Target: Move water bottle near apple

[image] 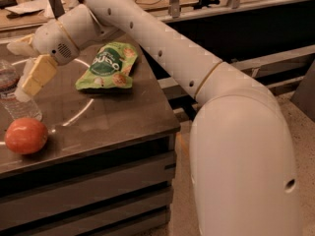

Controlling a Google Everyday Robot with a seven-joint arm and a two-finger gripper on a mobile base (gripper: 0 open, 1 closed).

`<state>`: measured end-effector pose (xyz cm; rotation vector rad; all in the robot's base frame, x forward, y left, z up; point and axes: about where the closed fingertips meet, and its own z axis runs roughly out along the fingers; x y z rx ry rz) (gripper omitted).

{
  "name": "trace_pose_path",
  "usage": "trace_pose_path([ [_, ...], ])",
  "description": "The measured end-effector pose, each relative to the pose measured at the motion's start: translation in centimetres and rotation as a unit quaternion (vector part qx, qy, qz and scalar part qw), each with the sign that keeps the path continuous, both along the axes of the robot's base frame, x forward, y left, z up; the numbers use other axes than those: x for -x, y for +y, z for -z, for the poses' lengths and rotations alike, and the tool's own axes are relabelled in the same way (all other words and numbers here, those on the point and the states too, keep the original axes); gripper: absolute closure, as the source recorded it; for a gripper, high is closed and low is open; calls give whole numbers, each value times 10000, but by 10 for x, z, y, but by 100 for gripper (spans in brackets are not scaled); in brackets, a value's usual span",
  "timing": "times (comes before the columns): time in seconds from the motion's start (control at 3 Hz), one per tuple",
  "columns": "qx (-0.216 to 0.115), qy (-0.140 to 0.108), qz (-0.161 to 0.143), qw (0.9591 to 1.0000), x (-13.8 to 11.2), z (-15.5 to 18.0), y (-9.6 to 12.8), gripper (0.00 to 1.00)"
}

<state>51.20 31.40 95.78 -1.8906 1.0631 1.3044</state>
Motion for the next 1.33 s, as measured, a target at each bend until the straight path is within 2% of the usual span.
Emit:
trace_pose_path([
  [0.33, -370, -156, 101, 9991, 0, -4, -51, 0],
  [0.67, -504, -237, 295, 9980, -1, -5, -89, 0],
  [1.0, -456, -291, 619, 9966, 0, -10, -129, 0],
  [1.33, -457, -291, 618, 9966, 0, -10, -129, 0],
])
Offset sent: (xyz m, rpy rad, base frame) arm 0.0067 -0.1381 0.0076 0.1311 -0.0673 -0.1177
